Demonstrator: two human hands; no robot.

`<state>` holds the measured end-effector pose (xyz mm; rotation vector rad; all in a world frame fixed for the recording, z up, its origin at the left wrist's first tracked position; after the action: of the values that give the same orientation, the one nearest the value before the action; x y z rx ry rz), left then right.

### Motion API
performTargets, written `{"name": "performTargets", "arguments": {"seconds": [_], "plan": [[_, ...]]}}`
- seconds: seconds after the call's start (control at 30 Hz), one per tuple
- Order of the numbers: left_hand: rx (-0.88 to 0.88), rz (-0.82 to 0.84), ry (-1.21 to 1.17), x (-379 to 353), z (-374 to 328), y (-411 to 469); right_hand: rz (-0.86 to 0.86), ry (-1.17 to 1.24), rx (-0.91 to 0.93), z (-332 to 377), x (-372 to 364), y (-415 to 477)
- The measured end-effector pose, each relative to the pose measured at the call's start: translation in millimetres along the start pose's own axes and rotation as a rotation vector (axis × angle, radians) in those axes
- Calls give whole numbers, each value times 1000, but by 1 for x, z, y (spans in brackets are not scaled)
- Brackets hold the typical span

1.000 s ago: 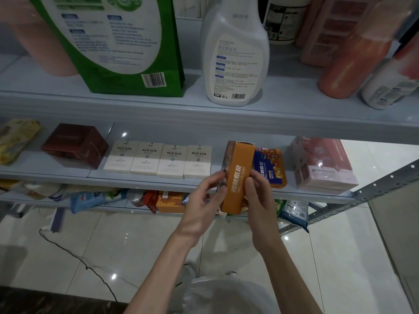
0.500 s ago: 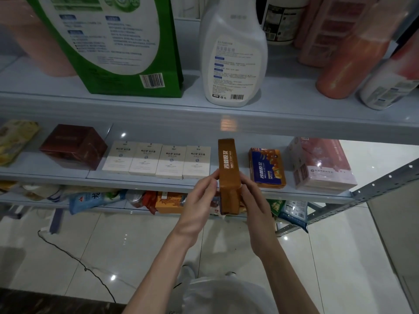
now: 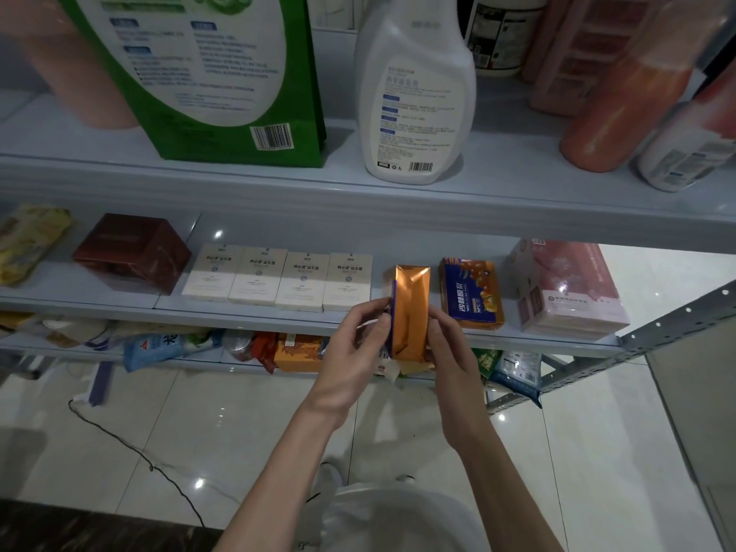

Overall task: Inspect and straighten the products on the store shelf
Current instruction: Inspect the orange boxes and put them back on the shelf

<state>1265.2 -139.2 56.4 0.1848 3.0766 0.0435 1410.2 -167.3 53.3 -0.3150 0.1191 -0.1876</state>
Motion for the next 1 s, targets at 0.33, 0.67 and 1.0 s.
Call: {"name": "performTargets", "arguments": {"seconds": [0.33, 0.67, 1.0], "plan": [[33, -26, -43, 2, 2, 0, 17, -71, -23, 0, -3, 0], [59, -2, -40, 4, 5, -1, 26, -99, -39, 0, -5, -2], [48, 88, 41, 10, 9, -2, 49, -18, -8, 7, -2, 0]]}}
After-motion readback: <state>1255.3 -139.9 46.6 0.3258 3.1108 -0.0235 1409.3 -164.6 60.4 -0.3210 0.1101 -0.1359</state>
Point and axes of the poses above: each hand's wrist, its own y-axis towards the middle knuckle, its own x-axis out of the back of the hand, z = x × y, the point moved 5 cm from there along y, towards the middle knuckle, and after that the axes turned 12 degrees about -x, right-handed, at the moved point
